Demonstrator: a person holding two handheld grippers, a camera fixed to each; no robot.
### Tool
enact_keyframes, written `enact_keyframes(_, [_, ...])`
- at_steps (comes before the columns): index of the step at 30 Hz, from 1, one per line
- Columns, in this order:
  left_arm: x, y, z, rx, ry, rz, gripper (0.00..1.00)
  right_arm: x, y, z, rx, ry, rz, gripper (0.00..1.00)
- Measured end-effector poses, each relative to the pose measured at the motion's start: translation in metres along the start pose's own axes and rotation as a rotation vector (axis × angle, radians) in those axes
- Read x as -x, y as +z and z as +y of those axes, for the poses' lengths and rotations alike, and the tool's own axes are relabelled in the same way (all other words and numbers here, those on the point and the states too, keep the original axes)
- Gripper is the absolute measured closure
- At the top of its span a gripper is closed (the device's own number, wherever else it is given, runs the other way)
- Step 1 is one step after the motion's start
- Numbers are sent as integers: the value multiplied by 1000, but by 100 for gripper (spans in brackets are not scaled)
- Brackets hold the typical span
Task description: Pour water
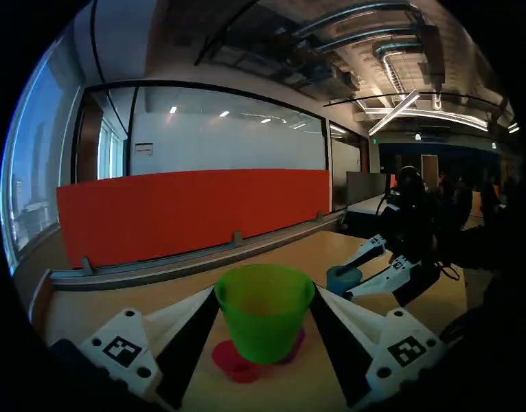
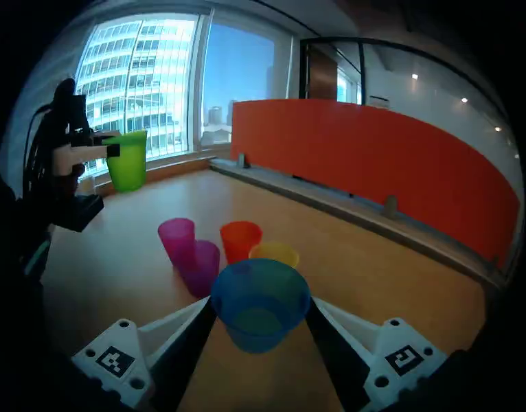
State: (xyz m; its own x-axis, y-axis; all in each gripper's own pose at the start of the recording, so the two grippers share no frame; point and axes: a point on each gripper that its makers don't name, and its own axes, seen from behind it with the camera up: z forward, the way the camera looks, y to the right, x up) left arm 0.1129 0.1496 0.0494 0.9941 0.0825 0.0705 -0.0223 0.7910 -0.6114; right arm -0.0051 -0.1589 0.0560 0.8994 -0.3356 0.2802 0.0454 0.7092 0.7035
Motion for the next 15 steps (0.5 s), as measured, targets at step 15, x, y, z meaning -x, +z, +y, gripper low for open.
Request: enact_keyframes(15, [-1,-2,16,19,-17,14,11,-53,-29,-16,-4,-21,126,9])
